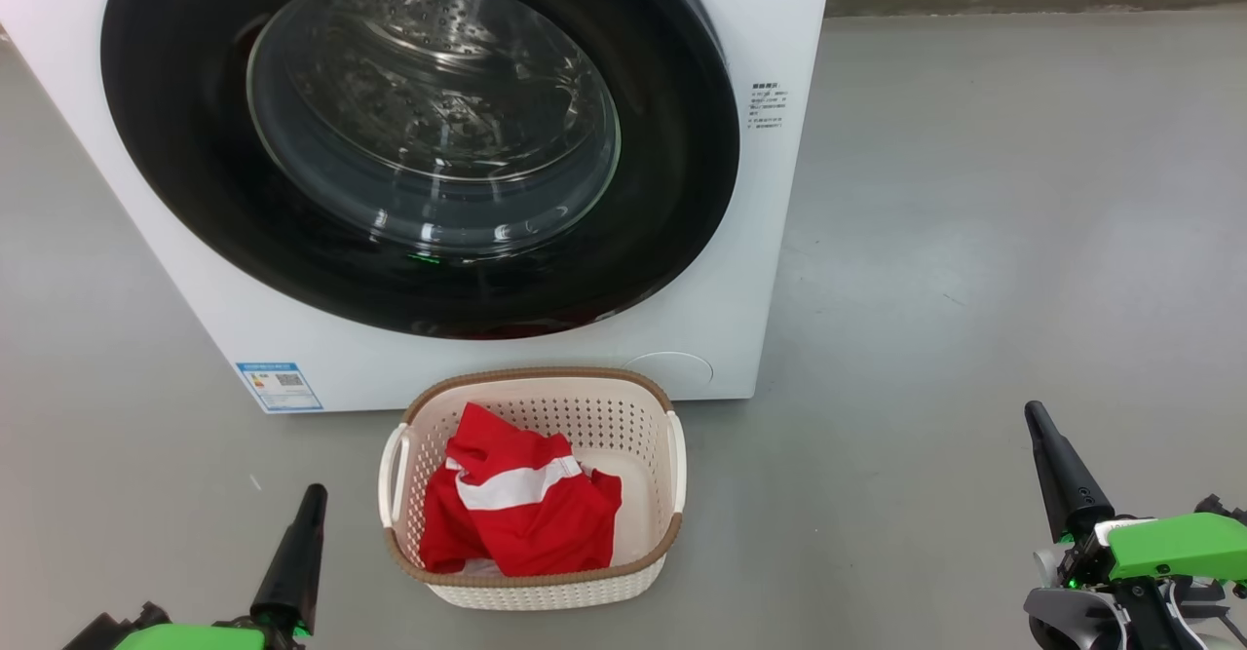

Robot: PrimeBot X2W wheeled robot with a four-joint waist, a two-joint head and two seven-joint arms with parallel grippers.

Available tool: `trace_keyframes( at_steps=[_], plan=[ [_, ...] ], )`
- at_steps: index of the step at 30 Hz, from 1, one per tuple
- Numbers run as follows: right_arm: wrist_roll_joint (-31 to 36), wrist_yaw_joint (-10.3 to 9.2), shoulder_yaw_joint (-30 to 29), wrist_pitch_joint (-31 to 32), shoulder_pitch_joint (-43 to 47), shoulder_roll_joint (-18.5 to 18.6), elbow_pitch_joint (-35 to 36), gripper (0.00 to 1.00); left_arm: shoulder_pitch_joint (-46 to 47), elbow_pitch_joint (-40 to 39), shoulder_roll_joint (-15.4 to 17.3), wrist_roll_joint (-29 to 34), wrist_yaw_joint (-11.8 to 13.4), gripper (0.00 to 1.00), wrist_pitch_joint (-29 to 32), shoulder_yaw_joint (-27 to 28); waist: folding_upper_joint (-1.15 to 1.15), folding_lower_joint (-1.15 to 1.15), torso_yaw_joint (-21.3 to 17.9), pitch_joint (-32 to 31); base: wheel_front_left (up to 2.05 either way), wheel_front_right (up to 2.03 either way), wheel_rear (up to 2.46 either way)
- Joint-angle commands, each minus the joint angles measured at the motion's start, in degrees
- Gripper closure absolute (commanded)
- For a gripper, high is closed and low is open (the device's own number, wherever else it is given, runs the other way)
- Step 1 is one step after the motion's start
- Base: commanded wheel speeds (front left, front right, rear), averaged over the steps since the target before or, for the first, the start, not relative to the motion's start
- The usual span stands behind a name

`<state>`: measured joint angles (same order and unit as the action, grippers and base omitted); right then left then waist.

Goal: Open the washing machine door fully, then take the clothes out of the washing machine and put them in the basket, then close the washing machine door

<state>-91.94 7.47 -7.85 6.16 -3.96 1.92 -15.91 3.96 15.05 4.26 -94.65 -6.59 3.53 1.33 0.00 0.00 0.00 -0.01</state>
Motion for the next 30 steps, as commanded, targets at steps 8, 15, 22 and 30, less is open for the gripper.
trace_keyframes(
  at_steps=[8, 15, 22, 30],
  plan=[
    [-0.13, 0.02, 1.21, 0.4, -2.79, 0.96, 1.44, 1.0, 2.4, -1.16, 0.95, -0.17, -0.6, 1.0, 0.45, 2.09, 0.0, 0.0, 0.0, 0.0, 0.0, 0.0, 0.0],
    [-0.13, 0.02, 1.21, 0.4, -2.79, 0.96, 1.44, 1.0, 2.4, -1.16, 0.9, -0.11, -0.6, 1.0, 0.5, 2.15, 0.0, 0.0, 0.0, 0.0, 0.0, 0.0, 0.0],
    [-0.13, 0.02, 1.21, 0.4, -2.79, 0.96, 1.44, 1.0, 2.41, -1.15, 0.85, -0.06, -0.6, 1.0, 0.56, 2.22, 0.0, 0.0, 0.0, 0.0, 0.0, 0.0, 0.0],
    [-0.13, 0.02, 1.21, 0.4, -2.79, 0.96, 1.44, 1.0, 2.41, -1.15, 0.79, 0.01, -0.59, 1.0, 0.62, 2.3, 0.0, 0.0, 0.0, 0.0, 0.0, 0.0, 0.0]
  ],
)
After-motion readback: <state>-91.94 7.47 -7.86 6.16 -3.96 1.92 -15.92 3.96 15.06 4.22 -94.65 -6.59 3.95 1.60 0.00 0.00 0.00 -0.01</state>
